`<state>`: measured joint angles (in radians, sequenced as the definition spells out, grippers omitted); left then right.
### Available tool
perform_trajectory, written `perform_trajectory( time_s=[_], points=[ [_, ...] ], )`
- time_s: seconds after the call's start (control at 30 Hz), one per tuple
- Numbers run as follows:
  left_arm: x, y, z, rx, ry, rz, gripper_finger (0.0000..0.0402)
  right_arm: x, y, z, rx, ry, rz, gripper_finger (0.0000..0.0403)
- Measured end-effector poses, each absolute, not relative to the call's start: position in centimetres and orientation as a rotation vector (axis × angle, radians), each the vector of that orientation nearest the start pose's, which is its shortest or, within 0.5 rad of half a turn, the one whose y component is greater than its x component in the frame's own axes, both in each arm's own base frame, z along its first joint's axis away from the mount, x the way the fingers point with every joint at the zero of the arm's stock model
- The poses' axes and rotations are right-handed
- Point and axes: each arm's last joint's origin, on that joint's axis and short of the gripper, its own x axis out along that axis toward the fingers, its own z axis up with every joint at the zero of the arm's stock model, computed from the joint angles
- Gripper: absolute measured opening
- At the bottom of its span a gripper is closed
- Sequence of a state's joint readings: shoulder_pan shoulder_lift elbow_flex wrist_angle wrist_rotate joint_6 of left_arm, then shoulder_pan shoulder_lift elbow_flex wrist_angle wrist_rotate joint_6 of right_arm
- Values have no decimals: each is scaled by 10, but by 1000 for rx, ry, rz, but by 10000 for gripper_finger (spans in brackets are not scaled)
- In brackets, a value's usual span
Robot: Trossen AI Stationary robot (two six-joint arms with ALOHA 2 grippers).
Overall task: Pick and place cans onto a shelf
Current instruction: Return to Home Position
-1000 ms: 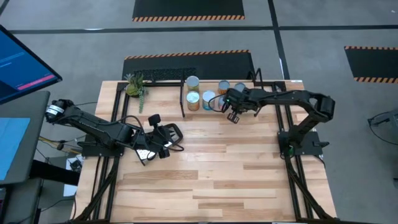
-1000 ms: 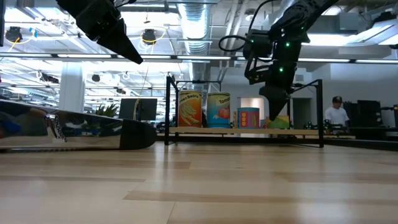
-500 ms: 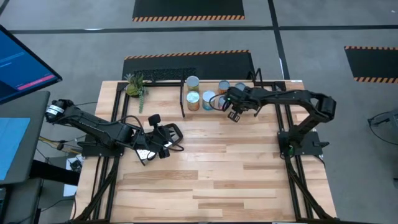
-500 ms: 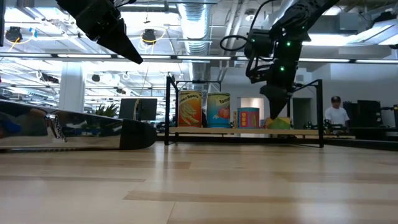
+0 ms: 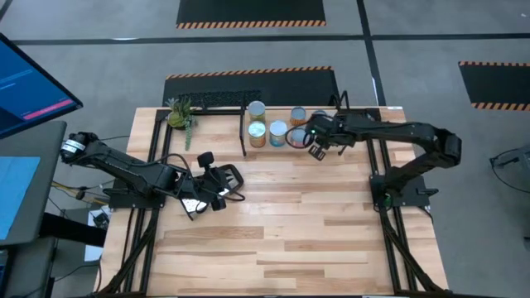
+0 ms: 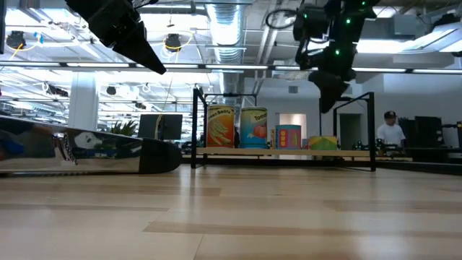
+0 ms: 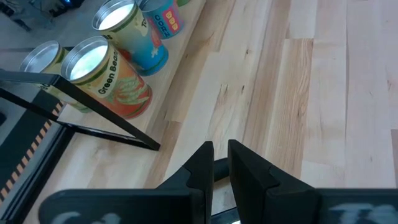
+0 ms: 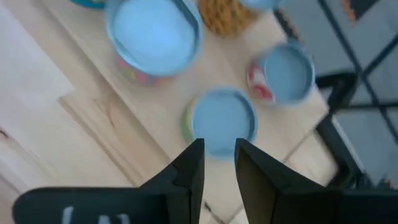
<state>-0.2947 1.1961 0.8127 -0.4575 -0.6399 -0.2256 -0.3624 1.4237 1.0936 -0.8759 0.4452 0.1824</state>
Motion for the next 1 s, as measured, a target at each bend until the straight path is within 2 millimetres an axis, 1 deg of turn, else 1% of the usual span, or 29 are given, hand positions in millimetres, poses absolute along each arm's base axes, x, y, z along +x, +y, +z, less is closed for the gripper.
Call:
perform_trajectory(
  time_s=[0.1,0.17,0.23,0.33,0.4,0.47,0.53,0.6,0.67,0.77,0.9,0.97,1.0],
  points=[
    [229,-51,246,165,706,405,38,239,-109,249,144,1230,-849,113],
    [229,-51,246,166,706,405,38,240,-112,242,154,1273,-857,113],
    [229,-52,246,166,706,405,38,243,-110,237,156,1295,-839,113],
    [229,-51,246,166,707,405,38,250,-97,234,139,1302,-779,113],
    [229,-51,245,167,709,404,38,255,-83,234,122,1291,-749,113],
    [229,-51,245,168,710,405,38,259,-65,238,125,1290,-733,113],
    [229,-51,245,168,710,404,38,260,-44,248,168,1273,-744,113],
    [229,-51,245,163,709,406,38,263,-19,255,228,1238,-739,113],
    [229,-51,245,162,708,406,38,266,9,259,295,1202,-690,113],
    [229,-51,245,162,708,406,38,269,52,263,358,1131,-573,113],
    [229,-52,245,159,713,392,38,265,106,266,357,1037,-381,113],
    [229,-52,245,171,725,359,38,262,131,270,358,982,-272,113],
    [229,-53,245,174,732,341,38,259,142,271,333,962,-211,113]
  ],
)
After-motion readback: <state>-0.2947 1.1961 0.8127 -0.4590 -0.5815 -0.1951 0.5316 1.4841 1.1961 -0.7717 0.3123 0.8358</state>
